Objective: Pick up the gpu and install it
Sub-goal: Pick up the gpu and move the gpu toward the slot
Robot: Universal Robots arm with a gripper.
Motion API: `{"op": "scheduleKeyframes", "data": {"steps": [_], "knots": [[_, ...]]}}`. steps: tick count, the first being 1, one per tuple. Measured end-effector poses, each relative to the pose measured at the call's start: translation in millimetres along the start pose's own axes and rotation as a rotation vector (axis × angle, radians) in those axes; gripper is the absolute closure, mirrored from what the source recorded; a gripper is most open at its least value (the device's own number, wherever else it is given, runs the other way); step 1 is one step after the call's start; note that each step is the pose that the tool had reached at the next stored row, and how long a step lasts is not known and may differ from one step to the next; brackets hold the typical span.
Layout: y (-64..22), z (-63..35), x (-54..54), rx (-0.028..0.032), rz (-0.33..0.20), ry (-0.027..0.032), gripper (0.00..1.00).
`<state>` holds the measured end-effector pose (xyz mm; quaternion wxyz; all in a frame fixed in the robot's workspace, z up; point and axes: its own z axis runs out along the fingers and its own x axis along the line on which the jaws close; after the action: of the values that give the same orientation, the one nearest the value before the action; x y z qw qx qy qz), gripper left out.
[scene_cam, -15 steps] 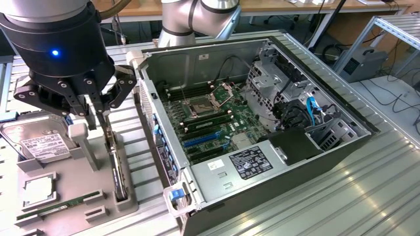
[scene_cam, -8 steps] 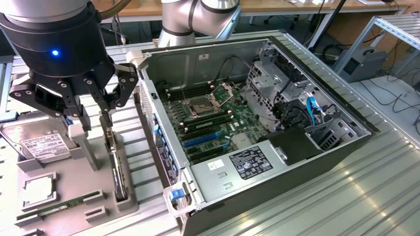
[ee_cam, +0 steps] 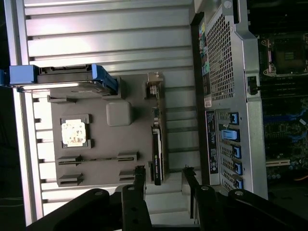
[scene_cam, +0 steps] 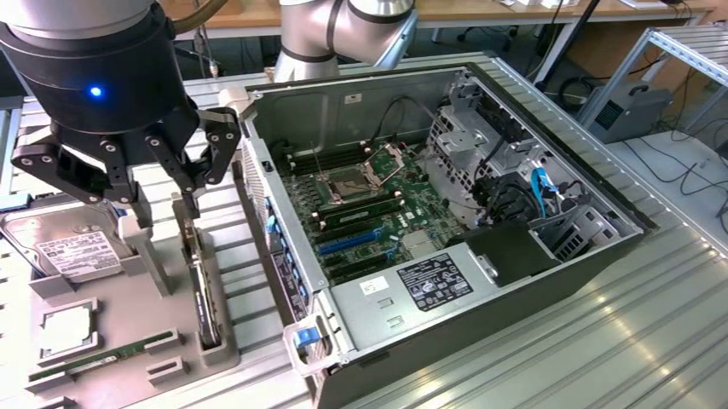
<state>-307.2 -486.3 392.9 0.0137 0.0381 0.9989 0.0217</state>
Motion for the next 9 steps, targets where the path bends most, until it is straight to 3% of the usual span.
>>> {"op": "scheduleKeyframes", "data": {"steps": [3,9], "knots": [[0.0,0.4,0.0,0.0000,0.000,0.0000,0.56],[-0.5,10.4,0.3,0.0000,0.000,0.0000,0.56]]}}
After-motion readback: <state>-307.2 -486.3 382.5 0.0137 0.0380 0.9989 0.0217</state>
